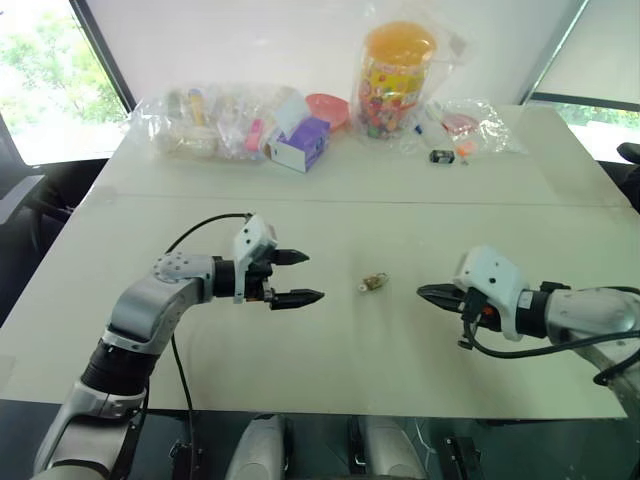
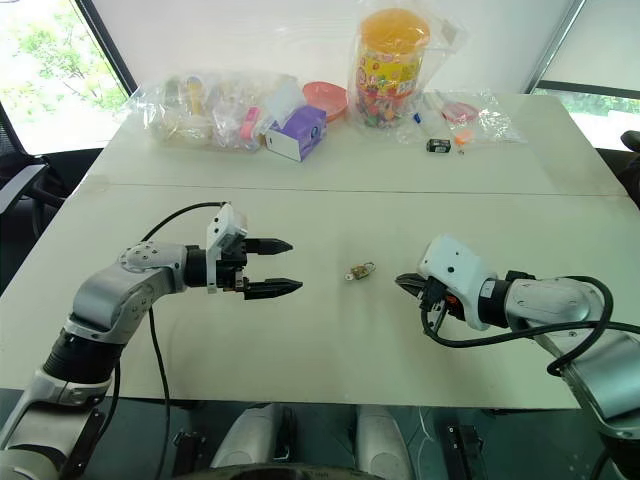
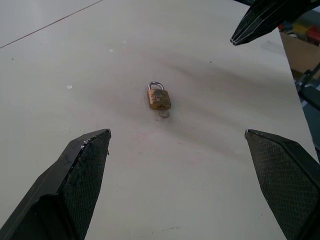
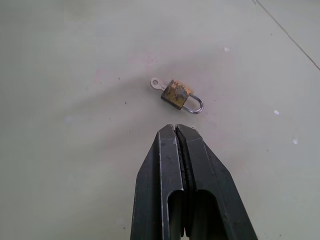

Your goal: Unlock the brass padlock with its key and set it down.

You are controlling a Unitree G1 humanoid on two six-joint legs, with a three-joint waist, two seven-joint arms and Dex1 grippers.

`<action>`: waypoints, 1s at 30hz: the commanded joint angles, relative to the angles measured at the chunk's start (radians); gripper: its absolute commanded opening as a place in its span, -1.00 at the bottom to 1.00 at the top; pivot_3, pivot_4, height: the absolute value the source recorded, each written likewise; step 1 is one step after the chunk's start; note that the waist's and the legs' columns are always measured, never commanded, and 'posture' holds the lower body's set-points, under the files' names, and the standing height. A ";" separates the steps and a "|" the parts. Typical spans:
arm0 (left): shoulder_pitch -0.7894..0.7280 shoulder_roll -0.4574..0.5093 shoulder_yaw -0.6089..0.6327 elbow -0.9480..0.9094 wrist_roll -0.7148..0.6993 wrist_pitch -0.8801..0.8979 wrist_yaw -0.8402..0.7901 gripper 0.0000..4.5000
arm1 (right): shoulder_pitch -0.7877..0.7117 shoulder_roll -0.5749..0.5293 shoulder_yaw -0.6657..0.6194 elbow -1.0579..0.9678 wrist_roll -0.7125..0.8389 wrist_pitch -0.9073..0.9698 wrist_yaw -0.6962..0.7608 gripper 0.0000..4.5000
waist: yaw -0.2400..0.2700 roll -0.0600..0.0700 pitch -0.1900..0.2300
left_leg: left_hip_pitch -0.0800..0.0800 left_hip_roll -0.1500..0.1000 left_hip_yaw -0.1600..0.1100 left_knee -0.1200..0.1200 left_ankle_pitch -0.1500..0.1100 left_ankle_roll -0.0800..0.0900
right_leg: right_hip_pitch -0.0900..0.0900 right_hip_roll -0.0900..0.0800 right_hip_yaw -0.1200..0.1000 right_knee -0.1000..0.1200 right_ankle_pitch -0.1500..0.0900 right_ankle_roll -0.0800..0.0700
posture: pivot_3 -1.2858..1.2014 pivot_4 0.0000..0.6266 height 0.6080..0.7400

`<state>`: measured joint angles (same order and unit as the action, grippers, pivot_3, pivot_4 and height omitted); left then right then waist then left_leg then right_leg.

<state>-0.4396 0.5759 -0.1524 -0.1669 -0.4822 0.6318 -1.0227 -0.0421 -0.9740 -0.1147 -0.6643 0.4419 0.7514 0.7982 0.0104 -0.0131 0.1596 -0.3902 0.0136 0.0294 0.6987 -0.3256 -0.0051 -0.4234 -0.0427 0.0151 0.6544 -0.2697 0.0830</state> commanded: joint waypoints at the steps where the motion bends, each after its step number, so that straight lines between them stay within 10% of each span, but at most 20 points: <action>1: -0.028 -0.018 0.000 -0.003 0.000 -0.020 -0.002 0.99 | -0.045 -0.016 0.015 0.017 -0.022 -0.055 0.030 -1.00 | 0.000 0.000 0.000 | 0.000 0.000 0.000 0.000 0.000 0.000 | 0.000 0.000 0.000 0.000 0.000 0.000 | 0.03 -0.52 0.92; 9: -0.043 -0.026 -0.002 0.016 0.012 -0.034 -0.014 1.00 | -0.278 0.008 0.233 0.302 -0.159 -0.253 0.195 -0.77 | -0.008 0.000 0.000 | 0.000 0.000 0.000 0.000 0.000 0.000 | 0.000 0.000 0.000 0.000 0.000 0.000 | 0.03 -0.52 0.92; 17: -0.027 0.001 0.013 -0.014 0.013 -0.029 -0.005 1.00 | -0.523 0.127 0.420 0.694 -0.319 -0.496 0.353 0.97 | -0.019 0.000 0.000 | 0.000 0.000 0.000 0.000 0.000 0.000 | -0.001 -0.001 0.000 0.000 0.000 0.000 | 0.03 -0.52 0.92; 30: 0.008 0.041 0.043 -0.092 -0.006 0.013 0.022 1.00 | -0.705 0.365 0.445 1.211 -0.412 -0.781 0.412 0.99 | -0.026 0.000 0.000 | 0.001 0.001 0.001 0.000 0.001 -0.001 | -0.001 -0.002 0.000 0.002 0.000 0.000 | 0.03 -0.52 0.92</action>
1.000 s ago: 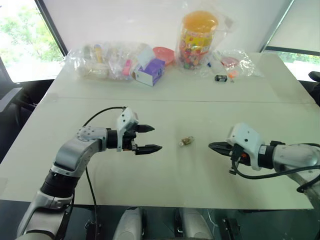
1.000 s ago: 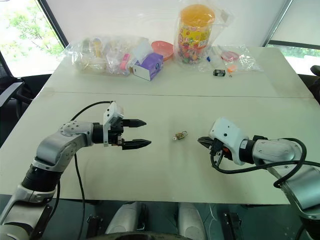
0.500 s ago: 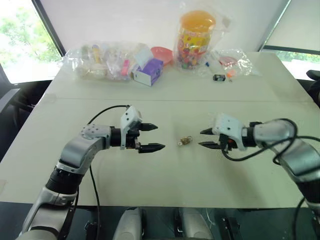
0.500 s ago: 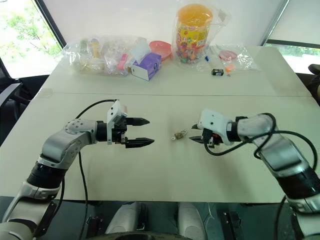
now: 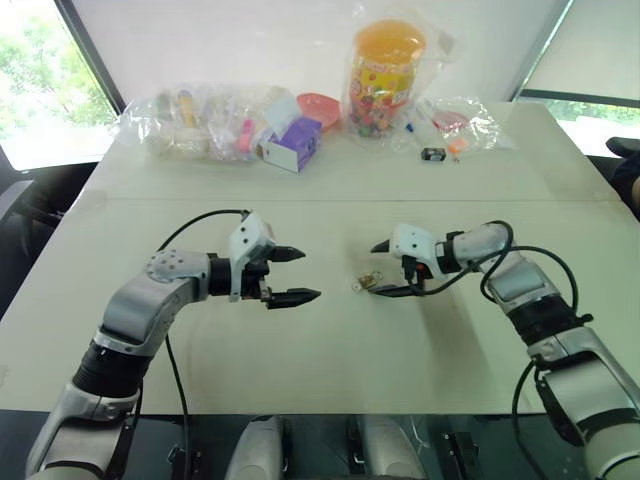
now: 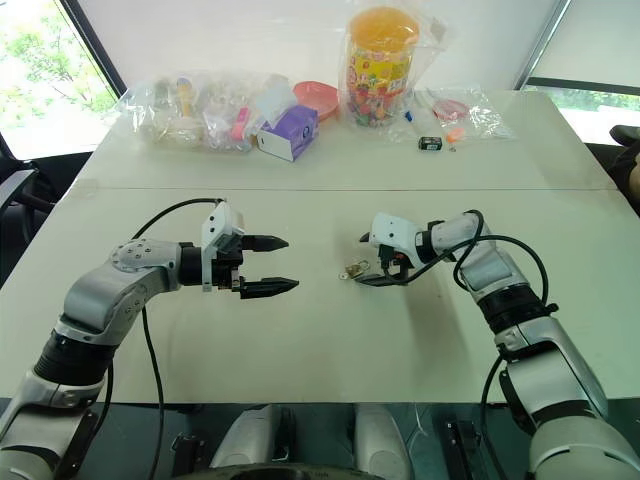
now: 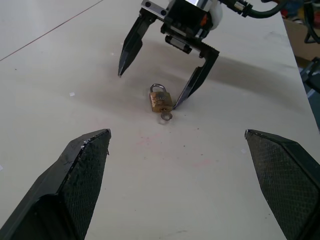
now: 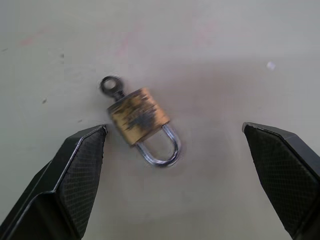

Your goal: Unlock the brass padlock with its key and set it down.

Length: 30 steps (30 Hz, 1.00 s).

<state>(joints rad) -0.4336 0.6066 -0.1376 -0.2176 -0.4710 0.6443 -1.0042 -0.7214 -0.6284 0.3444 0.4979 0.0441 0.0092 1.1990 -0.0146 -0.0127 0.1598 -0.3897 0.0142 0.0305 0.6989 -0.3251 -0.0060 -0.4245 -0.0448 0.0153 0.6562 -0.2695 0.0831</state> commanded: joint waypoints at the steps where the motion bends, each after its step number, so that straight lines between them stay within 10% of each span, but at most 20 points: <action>1: 0.004 0.011 0.029 -0.044 -0.017 0.001 0.006 1.00 | -0.030 0.027 -0.012 0.065 -0.019 -0.050 0.020 0.99 | -0.001 0.000 0.000 | 0.000 0.000 0.000 0.000 0.000 0.000 | 0.000 0.000 0.000 0.000 0.000 0.000 | 0.03 -0.52 0.92; 7: 0.015 0.015 0.036 -0.059 -0.015 0.000 0.016 1.00 | -0.037 0.054 -0.003 0.128 -0.042 -0.076 0.053 0.63 | -0.003 0.000 0.000 | 0.001 0.000 0.000 0.000 0.000 0.000 | 0.000 -0.001 0.000 0.001 0.000 0.000 | 0.03 -0.52 0.92; 13: 0.016 0.008 0.030 -0.056 -0.013 -0.004 0.023 1.00 | -0.026 0.074 -0.002 0.149 -0.057 -0.042 0.073 -0.70 | -0.004 0.000 0.000 | 0.003 0.000 0.000 0.000 0.001 -0.001 | 0.000 -0.001 0.001 0.004 0.000 0.000 | 0.03 -0.52 0.92; 30: -0.179 -0.123 0.027 0.182 -0.139 0.113 -0.078 1.00 | 0.303 -0.043 -0.175 -0.725 -0.314 -0.242 -0.396 -0.71 | 0.005 0.001 0.000 | -0.001 -0.001 0.000 0.001 0.001 -0.002 | -0.004 -0.001 0.000 0.006 0.000 0.000 | 0.03 -0.52 0.92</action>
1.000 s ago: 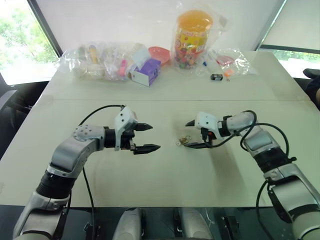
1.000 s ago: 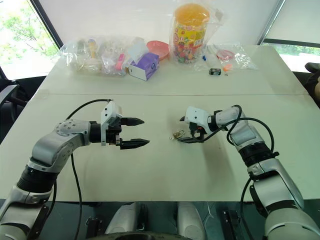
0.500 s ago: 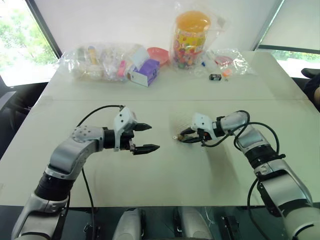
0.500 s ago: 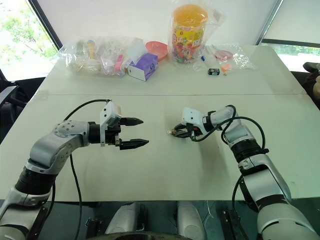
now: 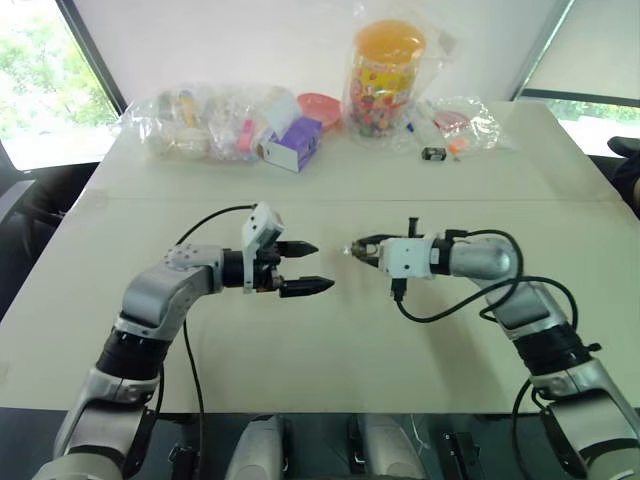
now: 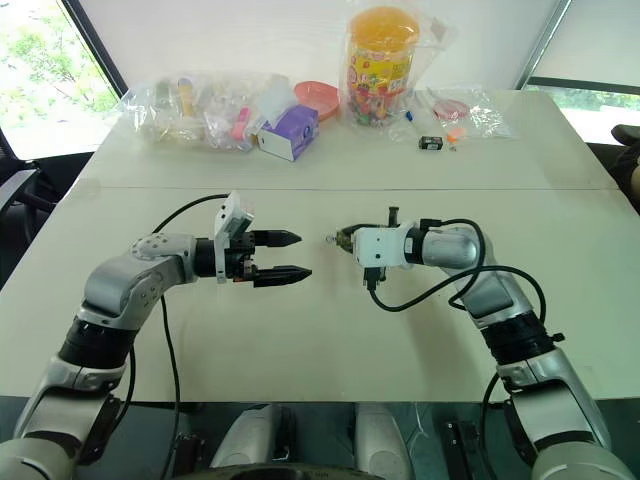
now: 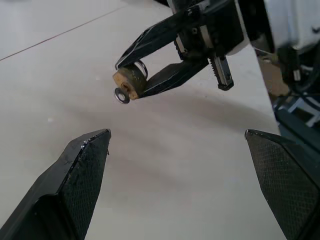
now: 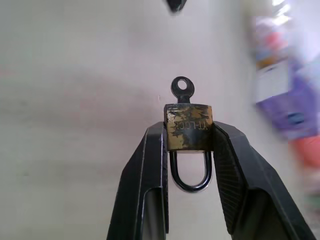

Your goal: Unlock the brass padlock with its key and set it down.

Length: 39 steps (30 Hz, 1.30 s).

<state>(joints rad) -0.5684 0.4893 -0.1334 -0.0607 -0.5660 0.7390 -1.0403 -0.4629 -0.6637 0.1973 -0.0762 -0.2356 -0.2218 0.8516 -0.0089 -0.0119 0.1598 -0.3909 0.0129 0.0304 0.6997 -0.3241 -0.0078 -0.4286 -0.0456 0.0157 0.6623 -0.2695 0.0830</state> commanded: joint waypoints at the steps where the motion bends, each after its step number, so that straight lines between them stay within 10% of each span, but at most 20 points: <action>1: -0.056 -0.008 0.020 0.040 -0.047 0.020 -0.053 1.00 | 0.064 -0.009 -0.028 -0.189 -0.043 0.001 -0.054 -0.71 | -0.001 0.000 0.000 | 0.000 0.000 0.000 0.000 0.000 0.000 | 0.000 0.000 0.000 0.000 0.000 0.000 | 0.03 -0.52 0.92; 8: -0.098 -0.031 0.002 0.113 -0.018 -0.013 -0.084 1.00 | 0.092 -0.002 -0.006 -0.281 -0.087 0.059 -0.060 -0.71 | -0.004 0.000 0.000 | 0.001 0.000 0.000 0.000 0.000 0.000 | 0.000 0.003 0.000 0.000 0.000 0.000 | 0.03 -0.52 0.92; 16: -0.102 -0.053 -0.017 0.145 0.019 -0.052 -0.090 -0.42 | 0.078 -0.009 -0.001 -0.296 -0.086 0.078 -0.053 -0.71 | -0.002 0.000 0.000 | 0.001 -0.001 0.000 0.000 0.000 0.000 | 0.001 0.002 0.000 0.000 0.000 0.000 | 0.03 -0.52 0.92; 31: -0.097 -0.059 -0.008 0.134 0.021 -0.047 -0.084 -0.42 | 0.076 -0.027 0.008 -0.312 -0.087 0.081 -0.032 -0.71 | -0.002 0.000 0.000 | 0.001 -0.001 0.000 0.000 0.000 0.000 | 0.001 0.002 0.000 0.000 0.000 0.000 | 0.03 -0.52 0.92; 34: -0.095 -0.054 -0.018 0.133 0.034 -0.065 -0.092 -0.98 | 0.076 -0.030 0.009 -0.315 -0.085 0.085 -0.027 -0.71 | -0.002 0.000 0.000 | 0.001 -0.001 0.000 0.000 0.000 0.000 | 0.001 0.003 0.000 0.000 0.000 0.000 | 0.03 -0.52 0.92; 39: -0.081 -0.044 -0.052 0.111 0.086 -0.142 -0.114 -0.98 | 0.076 -0.029 0.008 -0.320 -0.078 0.096 -0.019 -0.71 | -0.002 0.000 0.000 | 0.001 -0.001 0.000 0.000 0.000 0.000 | 0.001 0.003 0.000 0.000 0.000 0.000 | 0.03 -0.52 0.92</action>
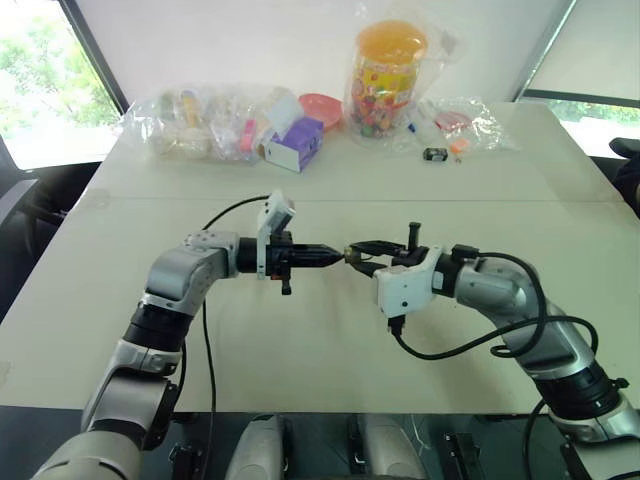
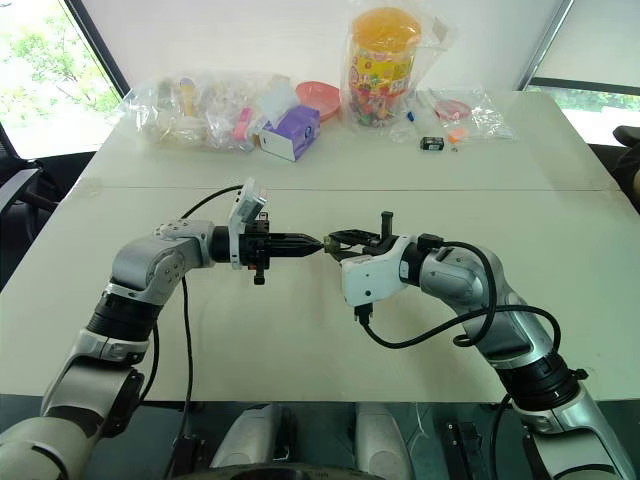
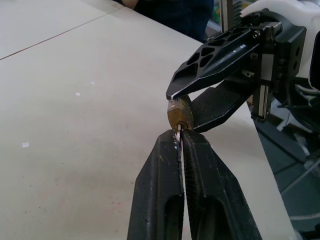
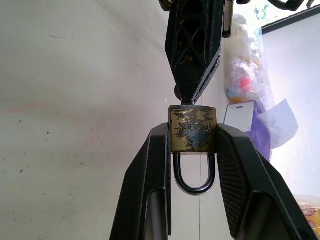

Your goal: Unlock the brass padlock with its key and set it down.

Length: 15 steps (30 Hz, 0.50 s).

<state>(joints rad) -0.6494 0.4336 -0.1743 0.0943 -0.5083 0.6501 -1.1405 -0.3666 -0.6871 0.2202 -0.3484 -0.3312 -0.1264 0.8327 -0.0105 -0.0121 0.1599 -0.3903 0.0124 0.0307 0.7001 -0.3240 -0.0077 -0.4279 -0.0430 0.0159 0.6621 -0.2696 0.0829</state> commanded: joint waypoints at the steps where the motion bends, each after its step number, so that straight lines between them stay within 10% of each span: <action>1: 0.002 0.011 -0.014 -0.047 0.035 -0.066 -0.013 -0.98 | -0.021 -0.005 -0.015 -0.048 0.019 0.002 0.002 -0.71 | 0.000 0.000 0.000 | 0.000 0.000 0.000 0.000 0.000 0.000 | 0.000 0.000 0.000 0.000 0.000 0.000 | 0.03 -0.52 0.92; 11: 0.035 -0.019 -0.098 -0.010 0.354 -0.730 0.053 -0.98 | -0.027 0.021 -0.006 -0.079 0.125 0.160 0.081 -0.71 | 0.001 0.000 0.000 | 0.000 0.000 0.000 0.000 0.000 0.000 | 0.000 -0.001 0.000 0.000 0.000 0.000 | 0.03 -0.52 0.92; 15: 0.043 -0.043 -0.079 0.012 0.321 -0.674 0.048 -0.98 | -0.029 0.003 -0.002 -0.069 0.118 0.142 0.086 -0.71 | 0.002 0.000 0.000 | 0.000 0.000 0.000 0.000 0.000 0.000 | 0.000 0.000 0.000 0.000 0.000 0.000 | 0.03 -0.52 0.92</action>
<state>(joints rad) -0.5958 0.4086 -0.2618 0.1247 -0.1626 -0.0273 -1.1026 -0.3791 -0.6884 0.2097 -0.3712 -0.2398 0.0398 0.9116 -0.0089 -0.0121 0.1599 -0.3903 0.0123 0.0309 0.7000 -0.3241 -0.0076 -0.4277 -0.0433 0.0157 0.6617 -0.2696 0.0829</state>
